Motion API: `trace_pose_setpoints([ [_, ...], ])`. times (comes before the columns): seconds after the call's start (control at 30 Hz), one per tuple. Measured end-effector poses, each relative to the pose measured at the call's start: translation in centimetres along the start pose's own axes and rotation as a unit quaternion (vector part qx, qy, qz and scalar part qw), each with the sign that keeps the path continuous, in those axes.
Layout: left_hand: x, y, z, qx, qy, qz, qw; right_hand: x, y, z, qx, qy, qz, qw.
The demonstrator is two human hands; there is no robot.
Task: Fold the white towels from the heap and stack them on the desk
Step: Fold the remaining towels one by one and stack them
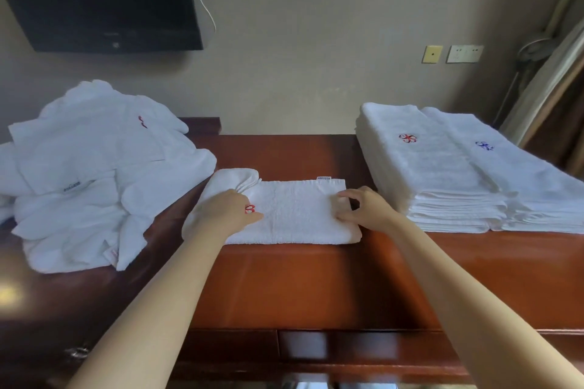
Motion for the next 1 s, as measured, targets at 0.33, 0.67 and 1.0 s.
trace_pose_setpoints([
  [0.33,-0.6,-0.6,-1.2,0.013,-0.077,0.013,0.997,-0.3,1.4,-4.4,0.026,-0.055,-0.172,0.983],
  [0.67,-6.5,-0.9,-2.0,0.022,-0.017,0.062,0.998,-1.4,0.0,-7.7,-0.047,-0.235,-0.077,0.968],
  [1.0,-10.8,-4.8,0.5,0.012,-0.052,0.133,0.99,-7.7,-5.4,-13.1,-0.178,-0.421,0.073,0.886],
])
Point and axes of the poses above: each hand's wrist, its own y-axis towards the middle knuckle, its own x-axis out of the palm, z = x × y, the point moved 4 cm from there along y, towards the middle knuckle, and after that the axes turned 2 degrees about x, right-handed, at the moved point
